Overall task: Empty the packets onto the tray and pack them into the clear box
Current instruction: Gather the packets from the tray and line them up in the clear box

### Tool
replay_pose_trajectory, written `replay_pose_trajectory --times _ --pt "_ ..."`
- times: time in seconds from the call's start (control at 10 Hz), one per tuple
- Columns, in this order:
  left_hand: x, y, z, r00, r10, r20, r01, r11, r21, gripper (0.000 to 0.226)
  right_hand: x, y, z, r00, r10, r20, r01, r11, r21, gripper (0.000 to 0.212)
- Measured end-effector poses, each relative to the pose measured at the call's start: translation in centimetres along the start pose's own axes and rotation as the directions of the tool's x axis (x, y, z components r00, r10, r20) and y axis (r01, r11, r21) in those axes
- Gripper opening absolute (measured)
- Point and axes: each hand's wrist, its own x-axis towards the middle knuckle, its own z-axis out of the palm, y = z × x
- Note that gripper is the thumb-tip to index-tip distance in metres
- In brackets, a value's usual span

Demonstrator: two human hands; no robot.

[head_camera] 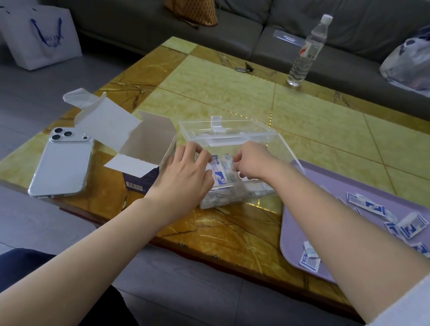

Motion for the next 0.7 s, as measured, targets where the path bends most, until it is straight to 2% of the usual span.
replay_pose_trajectory --times 0.1,0.3,0.4,0.5,0.6,0.7 --pt "0.0 0.0 0.0 1.000 -0.003 0.001 0.003 1.000 -0.004 0.035 -0.1 -0.1 -0.1 0.998 0.010 0.064 -0.007 0.998 -0.057 0.026" --pt "0.1 -0.1 0.2 1.000 -0.003 0.002 0.003 1.000 -0.024 0.035 0.0 0.4 -0.2 0.999 0.015 0.030 -0.015 1.000 0.003 0.019" --pt "0.0 -0.1 0.2 1.000 -0.003 0.000 0.003 1.000 -0.025 0.035 -0.1 0.4 -0.4 0.998 0.009 0.068 -0.011 1.000 0.027 0.025" --pt "0.0 -0.1 0.2 1.000 -0.002 0.004 0.002 1.000 -0.025 0.035 -0.7 0.5 -1.0 0.999 -0.008 0.038 0.009 0.999 -0.031 0.021" --pt "0.1 0.0 0.2 1.000 -0.002 0.004 0.002 1.000 -0.029 0.035 -2.2 0.1 -2.0 0.995 -0.087 0.041 0.095 0.962 -0.257 0.036" --pt "0.1 -0.1 0.3 1.000 -0.005 -0.004 0.005 1.000 -0.015 0.035 -3.3 -0.4 -2.4 0.982 -0.072 0.177 0.123 0.948 -0.295 0.043"
